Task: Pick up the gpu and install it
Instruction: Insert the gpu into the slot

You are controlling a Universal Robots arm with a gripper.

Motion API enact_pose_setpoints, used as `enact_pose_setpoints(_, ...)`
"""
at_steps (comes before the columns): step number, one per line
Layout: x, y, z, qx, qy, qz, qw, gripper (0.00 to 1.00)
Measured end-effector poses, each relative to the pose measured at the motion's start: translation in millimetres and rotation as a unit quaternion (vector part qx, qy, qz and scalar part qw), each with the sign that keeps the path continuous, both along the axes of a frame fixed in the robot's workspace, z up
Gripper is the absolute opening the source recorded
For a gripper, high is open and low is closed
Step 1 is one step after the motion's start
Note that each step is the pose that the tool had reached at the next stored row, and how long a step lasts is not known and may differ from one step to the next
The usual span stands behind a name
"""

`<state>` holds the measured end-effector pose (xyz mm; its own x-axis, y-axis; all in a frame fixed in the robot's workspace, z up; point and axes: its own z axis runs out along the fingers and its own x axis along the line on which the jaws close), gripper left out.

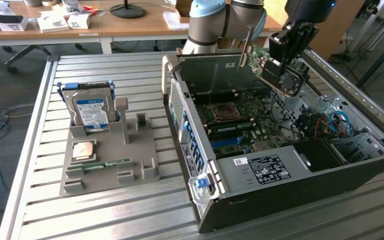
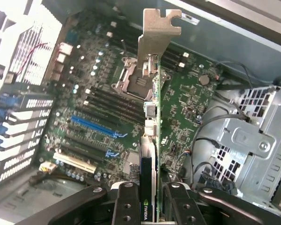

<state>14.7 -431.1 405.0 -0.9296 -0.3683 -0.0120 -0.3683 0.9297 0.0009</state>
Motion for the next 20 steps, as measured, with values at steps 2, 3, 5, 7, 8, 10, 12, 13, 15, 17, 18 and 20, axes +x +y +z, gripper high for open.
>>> enact_pose_setpoints(2, -0.1, 0.0, 0.0, -0.0021, 0.0000, 0.013, 0.9999, 0.27)
enact_pose_setpoints(3, -0.2, 0.0, 0.0, -0.0031, 0.0000, 0.020, 0.9998, 0.27)
enact_pose_setpoints(5, -0.2, 0.0, 0.0, -0.0051, 0.0000, 0.033, 0.9994, 0.27)
enact_pose_setpoints(7, -0.3, 0.0, 0.0, -0.0072, 0.0000, 0.047, 0.9989, 0.27)
enact_pose_setpoints(8, -0.3, 0.0, 0.0, -0.0082, 0.0000, 0.054, 0.9985, 0.27)
enact_pose_setpoints(10, -0.4, 0.0, 0.0, -0.0102, 0.0000, 0.067, 0.9977, 0.27)
enact_pose_setpoints(12, -0.5, 0.0, 0.0, -0.0123, 0.0000, 0.080, 0.9967, 0.27)
enact_pose_setpoints(13, -0.6, 0.0, 0.0, -0.0134, 0.0000, 0.087, 0.9961, 0.27)
enact_pose_setpoints(15, -0.7, 0.0, 0.0, -0.0155, 0.0000, 0.100, 0.9949, 0.27)
enact_pose_setpoints(17, -0.8, 0.0, 0.0, -0.0176, 0.0000, 0.113, 0.9935, 0.27)
enact_pose_setpoints(18, -0.8, 0.0, 0.0, -0.0187, 0.0000, 0.119, 0.9927, 0.27)
enact_pose_setpoints(20, -0.9, 0.0, 0.0, -0.0209, 0.0001, 0.132, 0.9910, 0.27)
